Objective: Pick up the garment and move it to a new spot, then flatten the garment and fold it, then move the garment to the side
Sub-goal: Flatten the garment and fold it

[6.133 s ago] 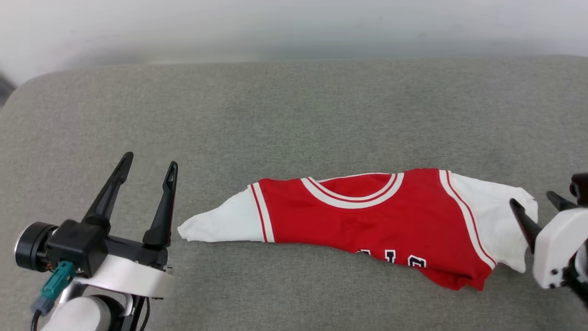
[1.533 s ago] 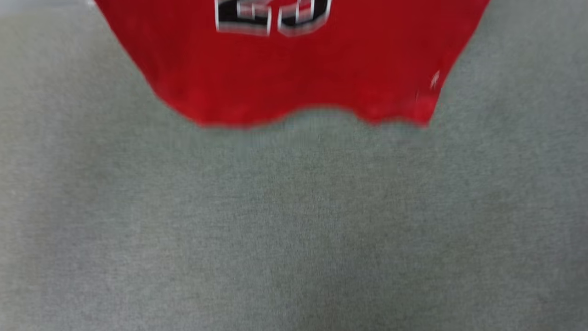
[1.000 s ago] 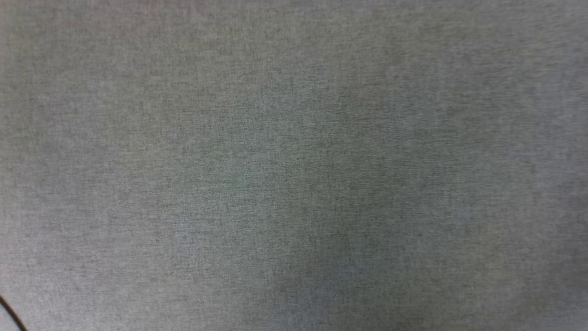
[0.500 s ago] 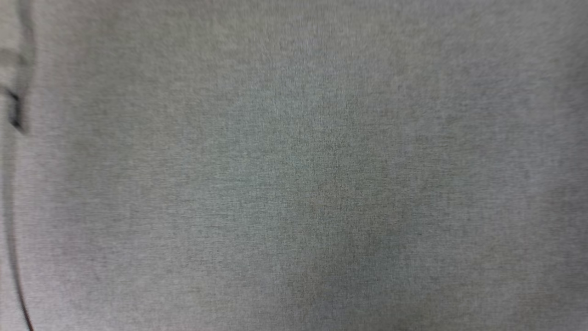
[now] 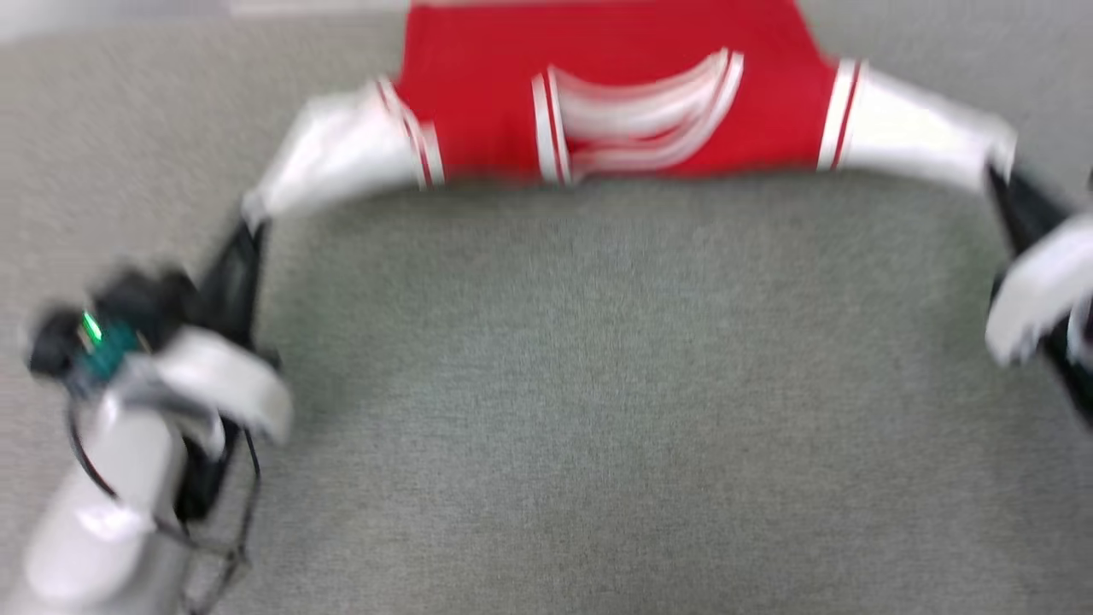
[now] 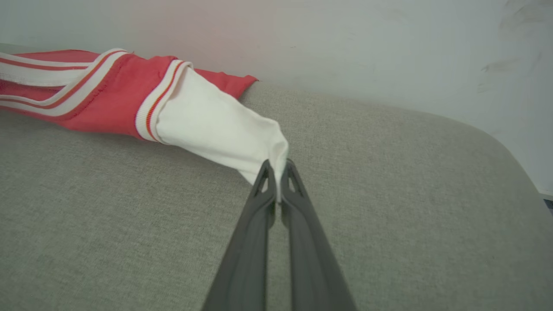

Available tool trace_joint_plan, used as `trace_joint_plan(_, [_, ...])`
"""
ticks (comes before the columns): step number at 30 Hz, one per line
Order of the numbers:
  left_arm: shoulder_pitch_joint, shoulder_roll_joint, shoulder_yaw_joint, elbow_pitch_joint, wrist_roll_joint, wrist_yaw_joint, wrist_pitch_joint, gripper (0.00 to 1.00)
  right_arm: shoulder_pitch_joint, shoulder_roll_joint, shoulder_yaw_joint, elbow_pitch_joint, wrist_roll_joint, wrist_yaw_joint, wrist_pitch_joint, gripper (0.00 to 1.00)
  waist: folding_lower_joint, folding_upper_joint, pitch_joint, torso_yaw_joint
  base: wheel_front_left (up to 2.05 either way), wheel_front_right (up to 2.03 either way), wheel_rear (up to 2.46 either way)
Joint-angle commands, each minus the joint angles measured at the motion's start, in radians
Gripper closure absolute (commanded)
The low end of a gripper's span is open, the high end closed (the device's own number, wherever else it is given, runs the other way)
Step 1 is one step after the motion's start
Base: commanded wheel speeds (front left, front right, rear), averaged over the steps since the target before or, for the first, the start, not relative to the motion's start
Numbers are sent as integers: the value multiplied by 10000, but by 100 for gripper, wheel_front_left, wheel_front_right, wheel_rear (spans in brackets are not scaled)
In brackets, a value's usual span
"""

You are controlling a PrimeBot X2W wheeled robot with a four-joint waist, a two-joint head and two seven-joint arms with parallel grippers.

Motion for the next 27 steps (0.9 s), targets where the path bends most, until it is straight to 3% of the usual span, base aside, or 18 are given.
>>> trace_joint_plan(1, [683, 29, -117, -122, 34, 94, -36, 100, 762, -269, 29, -235, 323, -14, 113, 100, 1, 0, -891, 38, 0, 0, 0])
trace_joint_plan(10, [3438, 388, -95, -573, -540, 429, 451, 100, 3660, -1145, 117, -1360, 1490, -14, 809, 100, 1, 0, -2062, -77, 0, 0, 0])
trace_joint_plan(20, [5364, 922, -108, -1412, -1023, 492, 1206, 100, 5429, -1584, -64, -2058, 2204, -15, 1365, 100, 1, 0, -2799, -220, 0, 0, 0])
trace_joint_plan(27, [6944, 1168, -361, -2267, -1468, 499, 1932, 100, 7015, -1953, -410, -2603, 2628, -15, 2601, 100, 1, 0, -3076, -291, 0, 0, 0])
